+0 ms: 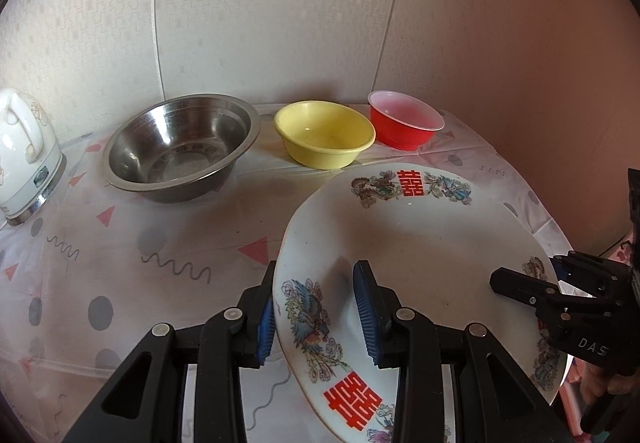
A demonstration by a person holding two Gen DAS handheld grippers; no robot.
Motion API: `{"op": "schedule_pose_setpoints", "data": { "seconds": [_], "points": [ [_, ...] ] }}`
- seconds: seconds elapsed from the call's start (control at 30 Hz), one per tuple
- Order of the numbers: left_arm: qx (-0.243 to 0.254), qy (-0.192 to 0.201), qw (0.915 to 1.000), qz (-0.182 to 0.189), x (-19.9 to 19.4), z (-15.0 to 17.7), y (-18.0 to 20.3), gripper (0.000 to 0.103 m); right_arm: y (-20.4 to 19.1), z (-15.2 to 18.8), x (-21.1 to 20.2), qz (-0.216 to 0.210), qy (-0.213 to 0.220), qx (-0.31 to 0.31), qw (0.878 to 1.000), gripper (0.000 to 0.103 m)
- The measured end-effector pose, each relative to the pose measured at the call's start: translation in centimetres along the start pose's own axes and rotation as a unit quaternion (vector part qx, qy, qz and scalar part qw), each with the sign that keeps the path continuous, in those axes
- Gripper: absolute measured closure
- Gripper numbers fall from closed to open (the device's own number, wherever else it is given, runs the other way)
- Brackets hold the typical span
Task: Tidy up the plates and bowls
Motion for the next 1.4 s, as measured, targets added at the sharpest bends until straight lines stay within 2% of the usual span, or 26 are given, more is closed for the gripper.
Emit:
{"op": "schedule_pose_setpoints", "data": {
  "seconds": [0.5, 0.83, 1.17, 1.4],
  "points": [
    [0.001, -0.021, 0.9998, -0.002, 2.8, 0.0, 1.0, 0.067, 2.2, -0.1, 1.6, 0.026, -0.007, 0.011, 1.000, 0.065],
    [0.010, -0.018, 0.9996, -0.020, 3.6, 0.1, 0.8, 0.067, 2.5, 0.0, 2.4, 0.038, -0.007, 0.010, 0.999, 0.065],
    [0.012, -0.020, 0.9993, -0.030, 3.7, 0.3, 0.9, 0.066, 2.8, 0.0, 2.2, 0.075, -0.005, 0.032, 0.997, 0.064],
    [0.010, -0.024, 0.9990, -0.036, 3.5, 0.4, 1.0, 0.066, 2.9, -0.1, 1.5, 0.105, -0.001, 0.025, 0.994, 0.064]
  ]
}}
Point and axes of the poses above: each gripper's, at about its wrist camera, not at the fingertips, and x roughly the way its jaws point, y to its right, z to its underside, the point moved 10 cm from there along x, roughly the way its jaws point, and after that the axes turned 1 degree about -x, right-handed, at the moved point
